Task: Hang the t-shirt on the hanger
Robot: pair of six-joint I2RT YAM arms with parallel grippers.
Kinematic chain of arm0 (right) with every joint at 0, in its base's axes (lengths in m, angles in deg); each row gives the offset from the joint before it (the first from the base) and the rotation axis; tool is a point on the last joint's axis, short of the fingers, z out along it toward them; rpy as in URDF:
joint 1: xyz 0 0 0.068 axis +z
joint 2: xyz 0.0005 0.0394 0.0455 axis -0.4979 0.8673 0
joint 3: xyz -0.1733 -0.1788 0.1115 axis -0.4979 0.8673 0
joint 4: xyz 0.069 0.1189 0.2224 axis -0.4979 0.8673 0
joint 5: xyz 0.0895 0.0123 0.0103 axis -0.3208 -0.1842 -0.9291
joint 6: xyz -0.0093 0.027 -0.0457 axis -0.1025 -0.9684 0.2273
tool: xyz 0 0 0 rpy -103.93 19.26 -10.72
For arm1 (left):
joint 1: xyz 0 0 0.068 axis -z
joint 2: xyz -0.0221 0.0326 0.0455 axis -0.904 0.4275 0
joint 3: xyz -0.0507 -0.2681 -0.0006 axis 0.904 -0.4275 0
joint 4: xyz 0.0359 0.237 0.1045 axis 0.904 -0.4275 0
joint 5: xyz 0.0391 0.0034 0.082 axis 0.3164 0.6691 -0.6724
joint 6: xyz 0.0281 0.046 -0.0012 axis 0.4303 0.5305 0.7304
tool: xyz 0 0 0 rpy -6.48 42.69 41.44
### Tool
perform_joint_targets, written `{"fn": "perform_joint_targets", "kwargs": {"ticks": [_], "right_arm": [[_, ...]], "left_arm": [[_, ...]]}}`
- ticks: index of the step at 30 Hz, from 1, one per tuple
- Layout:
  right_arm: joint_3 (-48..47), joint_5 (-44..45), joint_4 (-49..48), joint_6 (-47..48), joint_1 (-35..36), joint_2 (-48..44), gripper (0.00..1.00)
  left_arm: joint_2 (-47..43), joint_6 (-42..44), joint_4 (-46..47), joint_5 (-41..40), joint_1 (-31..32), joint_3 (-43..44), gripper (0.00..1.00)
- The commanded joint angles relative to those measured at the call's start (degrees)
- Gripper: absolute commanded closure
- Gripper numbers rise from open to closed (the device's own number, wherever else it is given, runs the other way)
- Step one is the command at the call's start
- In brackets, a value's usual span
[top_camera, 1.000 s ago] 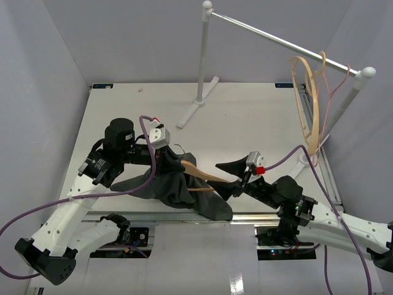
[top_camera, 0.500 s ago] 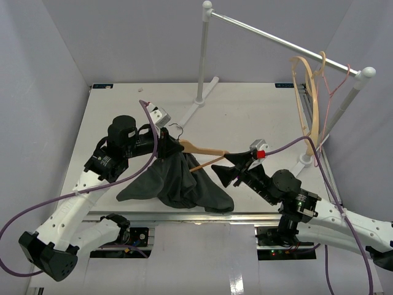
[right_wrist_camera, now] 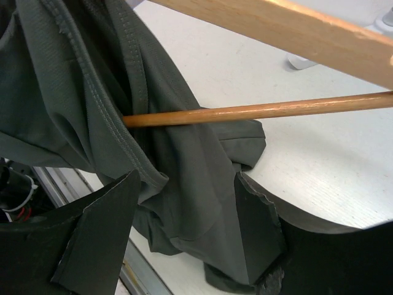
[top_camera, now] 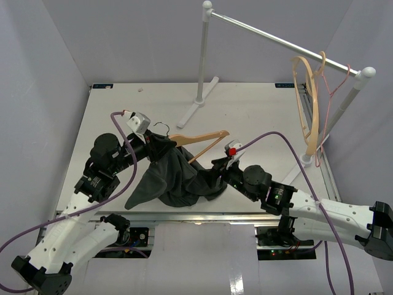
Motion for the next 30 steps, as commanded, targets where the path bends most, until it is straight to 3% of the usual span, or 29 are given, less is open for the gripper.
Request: {"fn": "perform_joint_targets", "kwargs": {"ticks": [1,21,30], "right_arm": [[1.6,0.4,-8.3,-3.4,-0.2,0.2,0.31],[6.5,0.7,-21.1,-9.9,-0.3,0.6,0.37],[10.8,11.5,-23.1,-14.4,-0.3,-6.5,0.40]], "left_arm": [[-4.4,-3.2,7.7,-2.1,-0.2,-1.8,1.00],[-10.2,-7.7,16.2,1.1,-0.2,-7.6,1.00],[-10.8,-8.0,18.0,3.8,-0.2,-8.5,1.00]]}}
